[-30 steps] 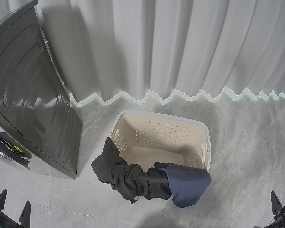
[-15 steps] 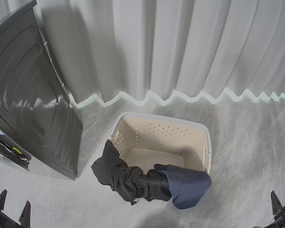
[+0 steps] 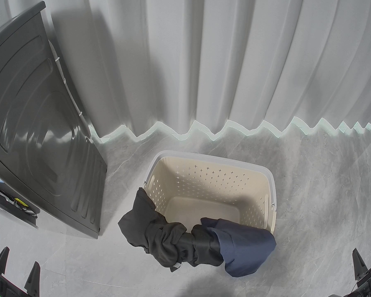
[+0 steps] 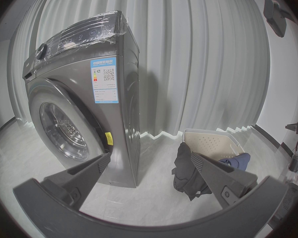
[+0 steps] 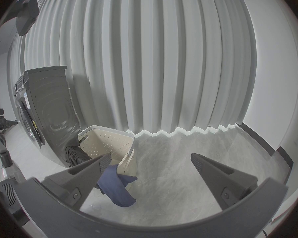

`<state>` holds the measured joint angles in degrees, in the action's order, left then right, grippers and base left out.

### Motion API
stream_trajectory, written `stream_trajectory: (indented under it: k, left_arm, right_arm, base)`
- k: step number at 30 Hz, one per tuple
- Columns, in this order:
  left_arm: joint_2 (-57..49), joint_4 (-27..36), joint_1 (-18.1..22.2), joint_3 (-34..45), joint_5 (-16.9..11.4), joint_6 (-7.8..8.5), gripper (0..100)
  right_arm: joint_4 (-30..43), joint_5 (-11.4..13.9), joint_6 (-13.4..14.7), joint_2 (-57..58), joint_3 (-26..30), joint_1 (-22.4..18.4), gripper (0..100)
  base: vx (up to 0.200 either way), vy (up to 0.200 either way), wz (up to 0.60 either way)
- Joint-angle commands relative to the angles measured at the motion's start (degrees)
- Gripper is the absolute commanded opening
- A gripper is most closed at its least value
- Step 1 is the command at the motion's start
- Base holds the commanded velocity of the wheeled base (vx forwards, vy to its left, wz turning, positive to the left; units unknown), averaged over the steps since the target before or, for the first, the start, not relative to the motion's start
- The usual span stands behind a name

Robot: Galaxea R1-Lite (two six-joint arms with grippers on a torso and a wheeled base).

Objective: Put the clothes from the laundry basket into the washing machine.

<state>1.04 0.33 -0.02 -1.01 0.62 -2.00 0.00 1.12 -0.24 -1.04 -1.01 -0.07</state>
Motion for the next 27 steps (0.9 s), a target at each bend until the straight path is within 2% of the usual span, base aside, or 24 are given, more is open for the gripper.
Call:
stream_trajectory:
  k: [1,5,11,27]
  left_arm:
    - [-0.9,0.0,0.0,0.8,0.1,-0.02,100]
    - [-0.9,0.0,0.0,0.8,0.1,-0.02,100]
    - [-0.9,0.0,0.0,0.8,0.1,-0.02,100]
    - [-0.9,0.0,0.0,0.8,0.1,-0.02,100]
  right_arm:
    - [0.0,0.0,0.0,0.6,0.9,0.0,100]
    - [0.0,0.0,0.0,0.6,0.9,0.0,100]
    - [0.0,0.0,0.0,0.6,0.9,0.0,100]
    - [0.0,0.0,-0.1,0.6,0.9,0.0,100]
  base:
    - [0.0,0.0,0.0]
    - [0.0,0.0,0.0]
    - [0.0,-0.2,0.0]
    - [0.013,0.0,0.0]
